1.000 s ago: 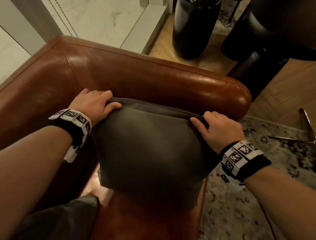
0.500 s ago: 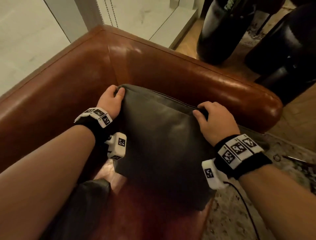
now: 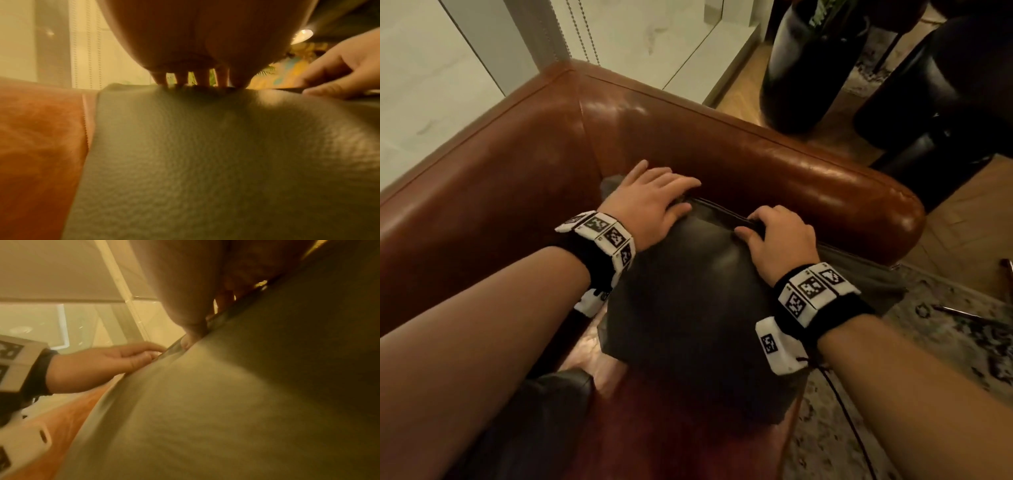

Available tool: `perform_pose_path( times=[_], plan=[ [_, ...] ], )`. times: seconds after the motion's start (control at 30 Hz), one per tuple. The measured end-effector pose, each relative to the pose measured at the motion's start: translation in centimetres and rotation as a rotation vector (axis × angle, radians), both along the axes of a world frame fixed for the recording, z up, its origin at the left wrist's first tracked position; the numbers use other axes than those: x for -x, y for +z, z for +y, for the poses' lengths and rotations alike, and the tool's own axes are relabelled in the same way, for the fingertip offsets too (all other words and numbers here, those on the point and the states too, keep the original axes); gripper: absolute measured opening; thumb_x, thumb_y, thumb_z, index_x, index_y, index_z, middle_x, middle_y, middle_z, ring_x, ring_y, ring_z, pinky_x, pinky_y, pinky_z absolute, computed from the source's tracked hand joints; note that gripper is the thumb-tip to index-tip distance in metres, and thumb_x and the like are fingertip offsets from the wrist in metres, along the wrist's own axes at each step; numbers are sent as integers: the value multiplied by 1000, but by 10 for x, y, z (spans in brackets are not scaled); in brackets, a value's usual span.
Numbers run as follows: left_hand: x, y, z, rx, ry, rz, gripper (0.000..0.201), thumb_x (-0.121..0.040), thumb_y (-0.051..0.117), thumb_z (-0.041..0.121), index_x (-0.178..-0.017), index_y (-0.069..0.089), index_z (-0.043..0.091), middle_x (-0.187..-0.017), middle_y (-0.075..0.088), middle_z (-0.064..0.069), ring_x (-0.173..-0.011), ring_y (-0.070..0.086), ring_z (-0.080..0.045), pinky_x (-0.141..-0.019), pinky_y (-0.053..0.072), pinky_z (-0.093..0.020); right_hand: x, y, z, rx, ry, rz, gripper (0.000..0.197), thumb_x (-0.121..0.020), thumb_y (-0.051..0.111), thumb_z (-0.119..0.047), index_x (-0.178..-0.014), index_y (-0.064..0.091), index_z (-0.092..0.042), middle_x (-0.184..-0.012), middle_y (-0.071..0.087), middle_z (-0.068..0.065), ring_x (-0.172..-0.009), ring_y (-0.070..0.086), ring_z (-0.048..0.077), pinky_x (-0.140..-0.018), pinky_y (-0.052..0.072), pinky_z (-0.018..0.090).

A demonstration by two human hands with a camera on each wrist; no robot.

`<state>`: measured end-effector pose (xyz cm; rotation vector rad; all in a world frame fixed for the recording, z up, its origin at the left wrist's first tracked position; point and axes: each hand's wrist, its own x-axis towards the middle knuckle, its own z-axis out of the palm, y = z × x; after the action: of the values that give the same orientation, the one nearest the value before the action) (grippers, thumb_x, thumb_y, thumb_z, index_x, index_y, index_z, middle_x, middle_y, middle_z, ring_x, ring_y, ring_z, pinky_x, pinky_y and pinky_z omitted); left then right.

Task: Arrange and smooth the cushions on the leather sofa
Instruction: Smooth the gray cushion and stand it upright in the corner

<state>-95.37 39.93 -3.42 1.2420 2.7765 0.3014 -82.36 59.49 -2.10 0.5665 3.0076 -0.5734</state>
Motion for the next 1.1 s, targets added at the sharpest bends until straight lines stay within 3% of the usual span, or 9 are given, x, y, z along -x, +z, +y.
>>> perform_pose_path(
  times=[0.13,0.37,0.5,0.6,0.7,0.77,0.83,1.0,1.1],
  plan=[
    [7,4,16,137,-2,45,25,-98,39,40,-116,50,26,-122,59,1,-115,50,-24,-99,31,-41,3,-1,0,49,-62,68,19,-95,53,-38,-104,64,-24,-104,59,-4,-107,55,23,-84,31,38],
    [16,-3,-15,158,16,104,39,-95,33,55,-111,50,25,-115,60,-2,-108,54,-27,-94,35,-41,-21,-7,18,-143,16,-45,42,-95,36,-58,-117,54,-26,-112,61,-1,-109,52,24,-88,36,40],
    [28,2,-30,231,87,99,38,-93,33,55,-97,48,20,-110,64,-9,-106,56,-31,-91,36,-43,-41,-1,41,-204,-23,-119,39,-97,36,-54,-115,53,-23,-115,61,3,-110,49,28,-90,36,42],
    [17,5,-14,157,156,67,33,-96,42,45,-115,50,20,-124,58,-9,-117,50,-32,-98,35,-45,-40,6,34,-257,-40,-60,37,-97,43,-40,-128,49,-20,-129,55,5,-121,46,27,-100,35,42],
    [-9,1,-7,26,54,123,45,-98,34,43,-139,42,26,-143,48,-1,-133,42,-27,-112,28,-43,-47,-4,-27,-215,195,159,51,-91,54,-32,-136,48,-11,-140,51,10,-132,44,29,-111,31,46],
    [-23,-10,-5,80,-38,132,52,-97,23,42,-147,31,31,-153,39,2,-142,33,-24,-118,20,-43,-57,-29,-69,-160,398,94,60,-92,47,-39,-146,38,-13,-154,36,7,-145,27,25,-119,17,46],
    [-26,-22,-7,162,-23,125,55,-97,16,43,-151,19,35,-158,29,4,-147,24,-24,-120,14,-44,-63,-48,-74,-195,437,9,63,-96,37,-46,-153,23,-21,-162,19,0,-150,8,20,-121,6,45],
    [-14,-33,-33,83,313,102,52,-100,12,46,-152,14,37,-163,13,4,-151,5,-25,-122,2,-45,-91,-46,12,-337,49,55,62,-97,26,-54,-154,15,-31,-163,11,-7,-150,0,20,-121,1,43],
    [-19,-34,-60,-245,658,-87,52,-102,24,40,-152,22,27,-161,20,-6,-149,14,-31,-121,10,-43,-123,-37,54,-215,-245,218,60,-99,26,-47,-154,15,-25,-163,10,1,-150,3,21,-121,1,37]
  ],
)
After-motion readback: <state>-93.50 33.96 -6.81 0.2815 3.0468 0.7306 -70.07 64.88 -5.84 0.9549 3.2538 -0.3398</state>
